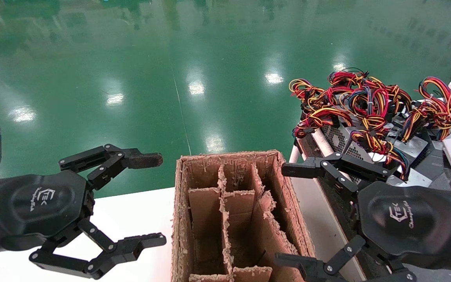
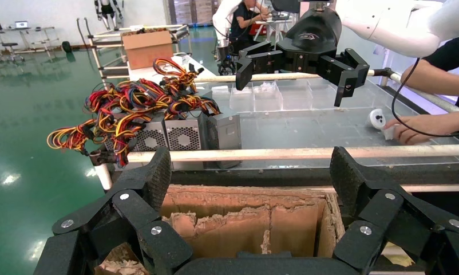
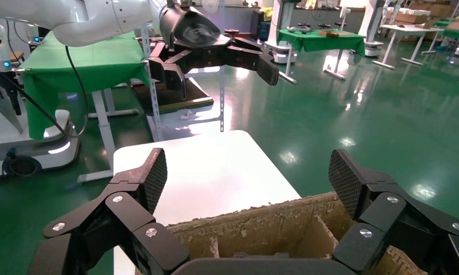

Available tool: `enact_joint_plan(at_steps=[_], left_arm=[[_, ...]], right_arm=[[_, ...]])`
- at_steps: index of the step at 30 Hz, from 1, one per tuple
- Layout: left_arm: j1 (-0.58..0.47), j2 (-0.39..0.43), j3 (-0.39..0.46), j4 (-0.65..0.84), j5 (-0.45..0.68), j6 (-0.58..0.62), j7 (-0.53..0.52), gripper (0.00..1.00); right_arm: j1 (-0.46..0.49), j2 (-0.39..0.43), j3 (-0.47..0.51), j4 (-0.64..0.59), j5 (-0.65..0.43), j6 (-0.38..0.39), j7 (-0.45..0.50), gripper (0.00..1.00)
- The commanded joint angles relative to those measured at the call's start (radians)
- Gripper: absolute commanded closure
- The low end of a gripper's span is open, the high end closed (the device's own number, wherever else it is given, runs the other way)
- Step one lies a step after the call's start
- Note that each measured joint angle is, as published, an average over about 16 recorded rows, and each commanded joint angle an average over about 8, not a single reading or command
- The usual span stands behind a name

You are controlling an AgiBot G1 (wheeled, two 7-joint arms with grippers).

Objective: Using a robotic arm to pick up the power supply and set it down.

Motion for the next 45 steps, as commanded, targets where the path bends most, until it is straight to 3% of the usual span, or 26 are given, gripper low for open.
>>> enact_joint_plan(at_steps=[1, 45], left_arm=[[0.000, 0.000, 0.000, 0.000, 0.000, 0.000, 0.000, 0.00], [0.000, 0.000, 0.000, 0.000, 0.000, 0.000, 0.000, 0.00]], right_arm=[[0.000, 0.000, 0.000, 0.000, 0.000, 0.000, 0.000, 0.00], [0.000, 0.000, 0.000, 0.000, 0.000, 0.000, 0.000, 0.00]])
